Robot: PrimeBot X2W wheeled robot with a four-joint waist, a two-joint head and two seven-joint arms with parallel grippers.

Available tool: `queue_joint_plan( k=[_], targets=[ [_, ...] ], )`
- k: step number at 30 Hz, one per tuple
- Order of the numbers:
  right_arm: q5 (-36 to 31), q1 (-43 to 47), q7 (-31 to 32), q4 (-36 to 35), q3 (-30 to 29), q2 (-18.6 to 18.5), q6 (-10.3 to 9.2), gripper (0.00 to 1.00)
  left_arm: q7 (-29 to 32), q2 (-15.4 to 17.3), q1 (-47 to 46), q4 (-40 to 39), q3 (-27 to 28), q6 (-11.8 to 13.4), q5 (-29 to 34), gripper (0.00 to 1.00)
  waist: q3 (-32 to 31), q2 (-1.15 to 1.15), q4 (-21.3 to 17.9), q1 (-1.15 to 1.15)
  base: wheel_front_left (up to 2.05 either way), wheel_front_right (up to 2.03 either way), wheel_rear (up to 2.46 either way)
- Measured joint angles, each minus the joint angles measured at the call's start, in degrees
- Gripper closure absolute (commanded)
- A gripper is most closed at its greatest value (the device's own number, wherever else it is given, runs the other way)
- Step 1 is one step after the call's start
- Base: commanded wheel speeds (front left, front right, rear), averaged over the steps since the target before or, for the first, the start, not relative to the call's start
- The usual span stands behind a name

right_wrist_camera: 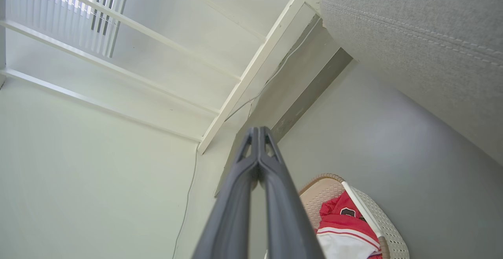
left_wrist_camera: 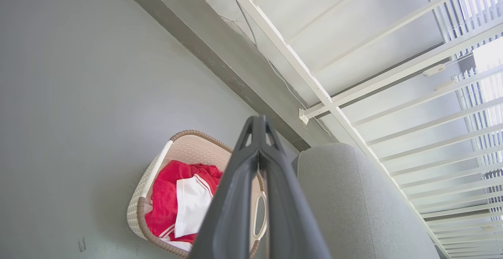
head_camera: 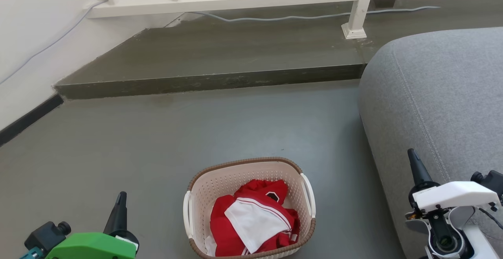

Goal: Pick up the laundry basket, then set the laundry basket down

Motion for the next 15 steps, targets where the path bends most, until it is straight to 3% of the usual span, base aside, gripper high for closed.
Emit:
queue_joint_plan(
  k=[15],
  targets=[
    [10.8,-0.8,2.5,0.4,-3.5,0.7,2.11,1.0,1.6,0.5,-2.5,2.9,1.8,-2.2,-12.1,1.0,-0.3,0.0,1.2,0.0,0.0,0.0,0.0]
  ],
)
